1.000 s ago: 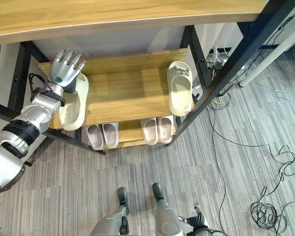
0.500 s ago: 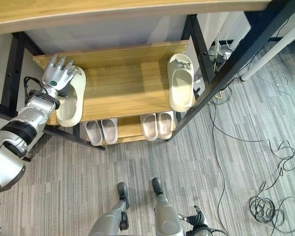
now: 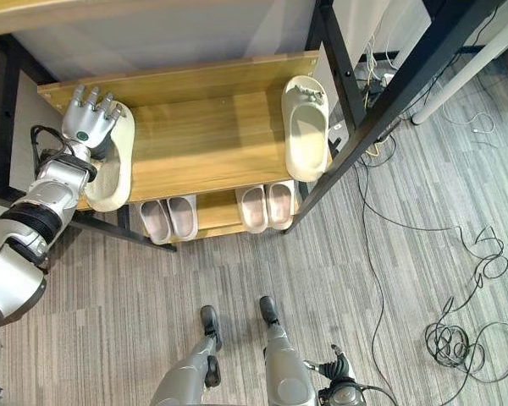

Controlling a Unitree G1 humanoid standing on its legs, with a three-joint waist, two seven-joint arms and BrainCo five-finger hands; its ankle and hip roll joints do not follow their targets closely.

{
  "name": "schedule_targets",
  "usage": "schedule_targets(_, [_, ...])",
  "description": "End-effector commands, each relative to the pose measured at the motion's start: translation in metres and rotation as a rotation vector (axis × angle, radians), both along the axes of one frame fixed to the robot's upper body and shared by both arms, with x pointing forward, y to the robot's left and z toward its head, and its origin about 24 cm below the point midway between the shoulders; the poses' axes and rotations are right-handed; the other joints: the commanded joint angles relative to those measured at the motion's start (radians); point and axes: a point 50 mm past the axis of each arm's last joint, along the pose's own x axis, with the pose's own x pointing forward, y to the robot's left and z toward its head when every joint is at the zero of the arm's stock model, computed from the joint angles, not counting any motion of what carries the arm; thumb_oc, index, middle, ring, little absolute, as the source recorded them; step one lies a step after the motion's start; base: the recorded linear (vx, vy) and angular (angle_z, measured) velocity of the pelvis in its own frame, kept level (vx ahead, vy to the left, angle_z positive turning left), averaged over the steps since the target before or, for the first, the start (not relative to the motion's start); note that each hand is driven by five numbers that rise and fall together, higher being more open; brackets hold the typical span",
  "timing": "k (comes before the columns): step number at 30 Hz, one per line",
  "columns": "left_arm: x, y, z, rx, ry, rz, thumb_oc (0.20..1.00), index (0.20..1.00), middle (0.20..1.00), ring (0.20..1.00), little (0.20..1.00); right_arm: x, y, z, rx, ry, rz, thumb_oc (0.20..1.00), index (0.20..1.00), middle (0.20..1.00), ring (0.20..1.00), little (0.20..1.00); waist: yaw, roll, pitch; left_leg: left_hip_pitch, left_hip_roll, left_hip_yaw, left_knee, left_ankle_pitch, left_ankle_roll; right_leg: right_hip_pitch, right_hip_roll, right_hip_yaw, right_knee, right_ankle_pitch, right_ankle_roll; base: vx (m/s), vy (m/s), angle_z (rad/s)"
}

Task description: Arrange the slippers neatly on the shoe rack.

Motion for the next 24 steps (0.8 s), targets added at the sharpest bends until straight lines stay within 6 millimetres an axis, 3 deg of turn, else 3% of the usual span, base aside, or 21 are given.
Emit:
schedule_targets(1, [0.001,0.012,0.032,0.029,-0.096,0.082,1.0,1.0,1.0,1.0,1.0,0.016,-0.004,0.008,-0.022,-0.065,0.031,1.0,1.0,1.0,1.0,1.0,-0.019,0.034,-0.018,-0.074,0.004,-0.014,0.141,-0.132,-0.017,-0.081,-0.038,-0.057,0.124,-0.06,0.091,0.0,0.0,0.0])
schedule_targets(4, [0.001,0.01,0.036,0.035,-0.107,0.076,1.0,1.0,1.0,1.0,1.0,0.016,-0.005,0.008,-0.026,-0.066,0.034,1.0,1.0,1.0,1.0,1.0,-0.021,0.037,-0.022,-0.08,0.003,-0.012,0.139,-0.127,-0.018,-0.087,-0.04,-0.055,0.12,-0.054,0.091,0.0,0.0,0.0])
schedule_targets(5, [0.002,0.009,0.038,0.033,-0.111,0.078,0.884,0.884,0.884,0.884,0.884,0.016,-0.005,0.008,-0.027,-0.065,0.033,1.0,1.0,1.0,1.0,1.0,-0.021,0.037,-0.021,-0.08,0.003,-0.009,0.139,-0.127,-0.018,-0.088,-0.04,-0.056,0.12,-0.053,0.092,0.03,0.002,-0.02])
schedule_targets(7, [0.002,0.007,0.04,0.029,-0.118,0.073,0.548,0.548,0.548,0.548,0.548,0.017,-0.005,0.008,-0.029,-0.067,0.031,1.0,1.0,1.0,1.0,1.0,-0.021,0.039,-0.022,-0.083,0.002,-0.01,0.141,-0.128,-0.017,-0.091,-0.04,-0.055,0.119,-0.052,0.091,0.0,0.0,0.0])
schedule_targets(8, [0.003,0.007,0.04,0.029,-0.118,0.073,0.278,0.278,0.278,0.278,0.278,0.016,-0.005,0.008,-0.029,-0.066,0.03,1.0,1.0,1.0,1.0,1.0,-0.021,0.04,-0.02,-0.081,0.002,-0.01,0.144,-0.134,-0.017,-0.088,-0.039,-0.055,0.122,-0.057,0.092,0.0,0.0,0.0])
schedule_targets(9, [0.003,0.003,0.041,0.027,-0.121,0.063,0.2,0.2,0.2,0.2,0.2,0.016,-0.005,0.008,-0.029,-0.065,0.029,1.0,1.0,1.0,1.0,1.0,-0.021,0.041,-0.021,-0.082,0.001,-0.01,0.146,-0.135,-0.017,-0.089,-0.04,-0.056,0.121,-0.056,0.091,0.0,0.0,0.0])
schedule_targets(16, [0.005,-0.014,0.055,0.039,-0.193,-0.024,0.2,0.2,0.2,0.2,0.2,0.015,-0.007,0.008,-0.034,-0.071,0.017,1.0,1.0,1.0,1.0,1.0,-0.021,0.046,-0.024,-0.097,-0.004,-0.015,0.153,-0.133,-0.017,-0.099,-0.043,-0.058,0.123,-0.052,0.091,0.0,0.0,0.0])
schedule_targets(17, [0.006,-0.026,0.058,0.062,-0.212,-0.08,0.2,0.2,0.2,0.2,0.2,0.013,-0.008,0.008,-0.034,-0.068,0.011,1.0,1.0,1.0,1.0,1.0,-0.019,0.048,-0.026,-0.098,-0.005,-0.017,0.156,-0.135,-0.017,-0.099,-0.044,-0.063,0.126,-0.056,0.09,0.0,0.0,0.0])
schedule_targets(20, [0.007,-0.036,0.059,0.074,-0.232,-0.121,0.2,0.2,0.2,0.2,0.2,0.013,-0.009,0.008,-0.033,-0.07,0.005,1.0,1.0,1.0,1.0,1.0,-0.018,0.048,-0.025,-0.1,-0.007,-0.021,0.162,-0.138,-0.018,-0.1,-0.045,-0.065,0.13,-0.059,0.089,-0.01,-0.014,0.04])
schedule_targets(24, [0.008,-0.063,0.06,0.06,-0.282,-0.228,0.2,0.2,0.2,0.2,0.2,0.02,-0.007,0.01,-0.026,-0.09,0.002,1.0,1.0,1.0,1.0,1.0,-0.018,0.045,-0.014,-0.112,-0.009,-0.021,0.179,-0.144,-0.019,-0.114,-0.043,-0.065,0.148,-0.066,0.086,-0.04,-0.03,0.03])
